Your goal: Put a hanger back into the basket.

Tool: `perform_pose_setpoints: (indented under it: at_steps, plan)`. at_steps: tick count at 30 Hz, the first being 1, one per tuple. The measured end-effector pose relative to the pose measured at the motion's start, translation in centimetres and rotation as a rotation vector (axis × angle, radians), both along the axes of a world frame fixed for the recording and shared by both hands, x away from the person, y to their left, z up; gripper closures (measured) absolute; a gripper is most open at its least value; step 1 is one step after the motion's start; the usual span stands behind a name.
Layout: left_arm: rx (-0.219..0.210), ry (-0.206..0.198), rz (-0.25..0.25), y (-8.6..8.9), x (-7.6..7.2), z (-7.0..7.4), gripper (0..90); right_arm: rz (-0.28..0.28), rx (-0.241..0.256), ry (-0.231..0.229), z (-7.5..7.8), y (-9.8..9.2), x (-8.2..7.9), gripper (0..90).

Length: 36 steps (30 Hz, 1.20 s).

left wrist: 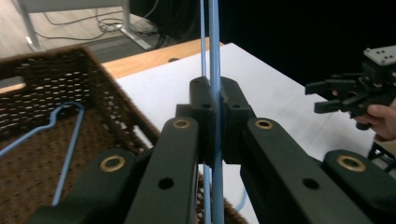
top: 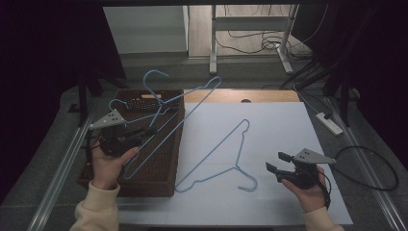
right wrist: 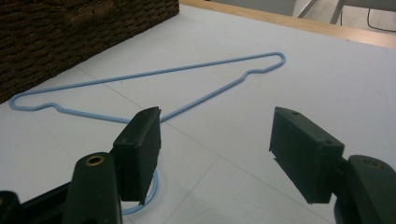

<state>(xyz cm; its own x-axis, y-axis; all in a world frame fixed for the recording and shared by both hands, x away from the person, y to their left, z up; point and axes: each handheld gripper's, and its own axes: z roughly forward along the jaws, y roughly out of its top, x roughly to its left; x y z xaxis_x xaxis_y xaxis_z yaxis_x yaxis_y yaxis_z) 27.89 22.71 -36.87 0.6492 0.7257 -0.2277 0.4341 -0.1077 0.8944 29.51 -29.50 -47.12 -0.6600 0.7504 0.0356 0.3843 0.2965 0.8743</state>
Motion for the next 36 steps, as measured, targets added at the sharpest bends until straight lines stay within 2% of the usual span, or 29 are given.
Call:
perform_pose_setpoints:
  at_steps: [1, 7, 9, 13, 18, 23, 28, 36]
  plan:
    - [-0.002, -0.001, 0.016, 0.7, 0.1, 0.0, 85.7, 0.001, -0.001, -0.001, 0.0, 0.0, 0.0, 34.4]
    - [0.005, 0.002, 0.039, 2.4, 0.4, -0.5, 85.7, 0.003, -0.009, 0.004, -0.1, 0.1, 0.0, 34.4]
    - [0.006, 0.004, 0.042, 2.6, 0.4, -0.6, 85.7, 0.003, -0.01, 0.004, -0.1, 0.1, 0.0, 34.4]
    - [0.013, 0.015, 0.077, 3.7, 0.8, -1.1, 85.7, 0.01, -0.021, 0.009, -0.2, 0.2, 0.0, 34.3]
    - [0.016, 0.019, 0.09, 4.8, 0.9, -1.5, 85.7, 0.01, -0.021, 0.009, -0.2, 0.3, 0.0, 34.3]
    - [0.025, 0.044, 0.104, 6.1, 1.1, -1.9, 85.7, 0.015, -0.027, 0.01, -0.2, 0.3, 0.0, 34.3]
    - [0.029, 0.072, 0.14, 7.4, 1.5, -2.7, 85.7, 0.013, -0.029, 0.013, -0.3, 0.3, 0.0, 34.3]
    - [0.037, 0.095, 0.16, 8.4, 1.9, -3.5, 85.7, 0.008, -0.028, 0.01, -0.3, 0.4, 0.1, 34.3]
